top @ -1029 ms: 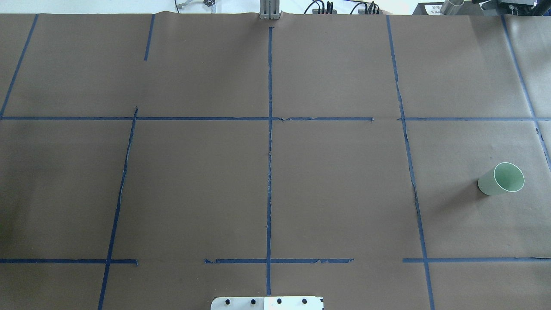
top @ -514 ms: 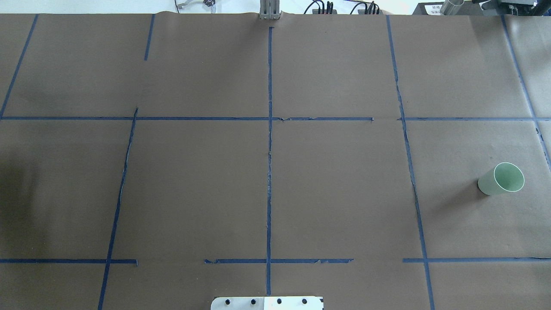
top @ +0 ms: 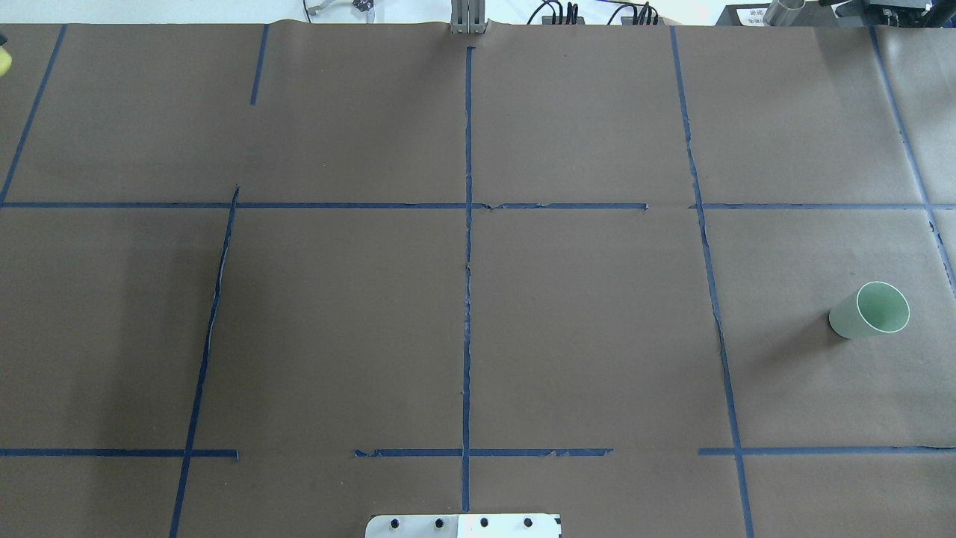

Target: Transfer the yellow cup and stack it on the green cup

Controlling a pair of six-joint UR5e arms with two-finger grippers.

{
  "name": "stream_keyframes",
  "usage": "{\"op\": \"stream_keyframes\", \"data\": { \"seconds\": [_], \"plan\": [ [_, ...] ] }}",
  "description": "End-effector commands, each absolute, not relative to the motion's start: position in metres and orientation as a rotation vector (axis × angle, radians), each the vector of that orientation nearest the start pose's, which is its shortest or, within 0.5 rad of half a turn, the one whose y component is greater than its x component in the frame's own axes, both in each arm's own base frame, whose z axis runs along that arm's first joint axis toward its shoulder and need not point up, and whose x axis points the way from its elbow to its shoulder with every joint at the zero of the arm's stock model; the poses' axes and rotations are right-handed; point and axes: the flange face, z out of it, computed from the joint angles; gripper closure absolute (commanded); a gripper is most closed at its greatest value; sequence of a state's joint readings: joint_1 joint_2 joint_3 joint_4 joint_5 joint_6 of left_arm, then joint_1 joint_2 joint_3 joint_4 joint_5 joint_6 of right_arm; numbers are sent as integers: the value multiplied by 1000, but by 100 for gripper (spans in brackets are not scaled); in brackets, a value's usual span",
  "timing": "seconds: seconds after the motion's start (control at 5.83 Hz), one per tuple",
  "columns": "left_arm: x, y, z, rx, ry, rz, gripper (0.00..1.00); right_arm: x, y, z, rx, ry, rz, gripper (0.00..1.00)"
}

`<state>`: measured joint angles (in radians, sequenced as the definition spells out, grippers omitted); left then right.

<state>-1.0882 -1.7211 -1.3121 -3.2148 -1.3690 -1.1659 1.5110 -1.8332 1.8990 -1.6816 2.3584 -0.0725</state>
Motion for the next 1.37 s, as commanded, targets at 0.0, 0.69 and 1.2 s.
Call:
{"op": "stream_keyframes", "data": {
  "seconds": [0.0, 0.69, 1.2],
  "plan": [
    [152, -590, 458, 1255, 1137, -658, 68, 40, -382, 617, -19, -782, -126, 0],
    [367, -576, 348, 1327, 804, -552, 67, 34, -401, 601, 49, -780, -134, 0],
    [536, -484, 223, 1296, 639, -453, 67, -6, -462, 538, 78, -801, -86, 0]
  ]
}}
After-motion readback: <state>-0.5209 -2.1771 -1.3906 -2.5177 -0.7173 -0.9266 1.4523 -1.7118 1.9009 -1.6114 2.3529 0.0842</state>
